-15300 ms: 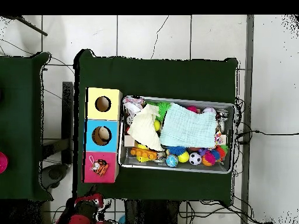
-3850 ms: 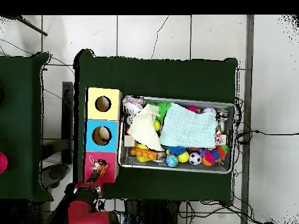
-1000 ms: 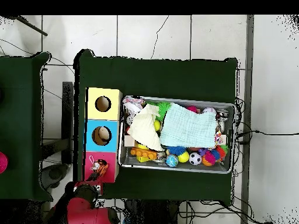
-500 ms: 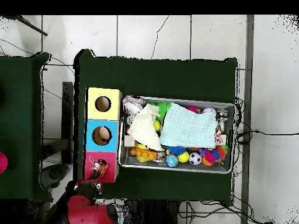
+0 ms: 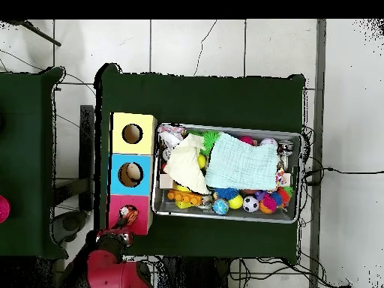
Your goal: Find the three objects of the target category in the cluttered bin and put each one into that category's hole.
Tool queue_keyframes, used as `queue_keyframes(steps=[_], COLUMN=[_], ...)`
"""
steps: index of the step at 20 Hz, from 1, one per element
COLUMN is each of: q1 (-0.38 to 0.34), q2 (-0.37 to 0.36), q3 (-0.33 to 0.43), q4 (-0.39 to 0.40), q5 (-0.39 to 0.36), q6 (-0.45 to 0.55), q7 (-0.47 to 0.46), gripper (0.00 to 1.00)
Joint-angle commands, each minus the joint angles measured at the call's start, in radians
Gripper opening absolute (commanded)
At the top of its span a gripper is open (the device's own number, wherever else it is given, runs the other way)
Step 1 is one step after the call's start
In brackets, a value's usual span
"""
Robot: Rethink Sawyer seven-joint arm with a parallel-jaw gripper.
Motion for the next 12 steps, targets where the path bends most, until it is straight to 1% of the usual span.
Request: queue_keyframes(steps=[1,4,8,12], q1=[-0.004,-0.005,-0.011,-0.019], q2=[0.105,0.136,0.196,0.210], q3=[0.036,0.035,0.034,0.038], q4=[-0.108,-0.115,-0.133,-0.136], q5=[-0.013,-0.010,-0.010,-0.018], q6=[-0.072,-0.109,-0.171,-0.190], q7=[0.130,0.131,0.132,0.129], gripper=[0.00,0.00,0.00,0.00])
